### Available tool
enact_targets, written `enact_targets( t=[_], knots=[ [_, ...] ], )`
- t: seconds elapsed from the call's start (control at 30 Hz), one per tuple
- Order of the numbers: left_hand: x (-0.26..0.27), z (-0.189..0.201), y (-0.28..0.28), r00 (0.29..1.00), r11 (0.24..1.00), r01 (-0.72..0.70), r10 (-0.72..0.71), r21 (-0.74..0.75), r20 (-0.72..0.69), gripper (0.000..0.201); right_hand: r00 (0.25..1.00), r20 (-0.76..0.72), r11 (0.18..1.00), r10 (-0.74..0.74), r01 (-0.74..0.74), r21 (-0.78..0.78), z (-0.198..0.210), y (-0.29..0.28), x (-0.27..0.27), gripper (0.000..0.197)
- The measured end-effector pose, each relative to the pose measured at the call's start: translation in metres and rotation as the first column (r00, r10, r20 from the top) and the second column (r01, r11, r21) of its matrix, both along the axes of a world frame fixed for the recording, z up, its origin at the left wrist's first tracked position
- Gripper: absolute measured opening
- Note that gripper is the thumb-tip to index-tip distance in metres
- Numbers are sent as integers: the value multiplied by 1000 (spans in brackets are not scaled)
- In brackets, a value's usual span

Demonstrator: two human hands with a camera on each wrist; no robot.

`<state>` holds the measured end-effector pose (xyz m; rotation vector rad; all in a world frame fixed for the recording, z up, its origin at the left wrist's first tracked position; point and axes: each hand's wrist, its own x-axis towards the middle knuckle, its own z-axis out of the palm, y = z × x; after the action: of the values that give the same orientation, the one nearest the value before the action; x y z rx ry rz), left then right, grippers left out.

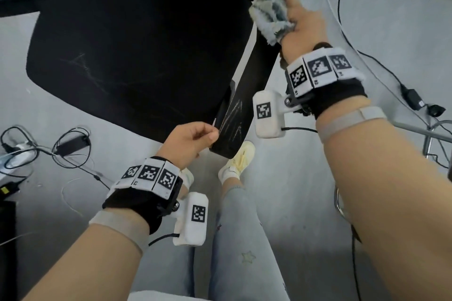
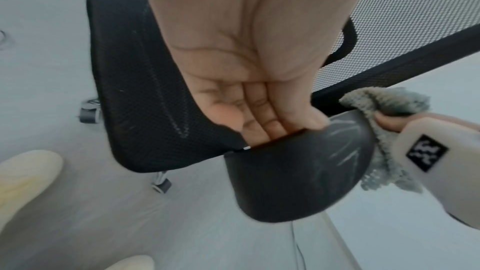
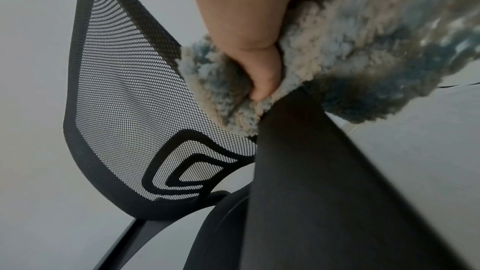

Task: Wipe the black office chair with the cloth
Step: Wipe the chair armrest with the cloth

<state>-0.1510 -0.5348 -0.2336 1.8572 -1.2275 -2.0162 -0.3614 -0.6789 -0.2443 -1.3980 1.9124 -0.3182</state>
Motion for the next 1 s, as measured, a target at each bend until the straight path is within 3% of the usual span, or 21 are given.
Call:
enact_targets(
  t=[0.13,0.37,0.43,0.47,0.57,0.63,0.87,1.0],
  knots=[
    [0,-5,20,996,999,29,-31,21,79,32,999,31,1000,18,-18,-11,-1,30,-1,74],
    [-16,-20,18,997,999,-30,29,17,69,36,928,-52,923,369,-372,-98,25,149,20,57],
    [-25,-18,13,999,1000,9,-9,-19,41,11,935,-60,928,350,-354,-116,26,134,14,57],
    [-29,-17,10,999,999,22,-21,-39,35,9,948,-51,940,315,-318,-125,27,120,11,58],
    [-41,-17,-1,998,995,61,-62,-84,-14,17,977,-19,974,211,-211,-82,25,75,2,59],
    [-48,-18,-8,998,994,63,-64,-88,-6,25,971,-93,970,222,-230,-84,23,64,1,55],
    [-65,-27,-14,999,989,-35,38,-142,15,21,924,-92,903,370,-381,-198,15,149,-7,46],
    [-69,-30,-13,996,989,-90,91,-118,-1,15,920,-171,919,352,-375,-123,18,97,-15,42]
  ],
)
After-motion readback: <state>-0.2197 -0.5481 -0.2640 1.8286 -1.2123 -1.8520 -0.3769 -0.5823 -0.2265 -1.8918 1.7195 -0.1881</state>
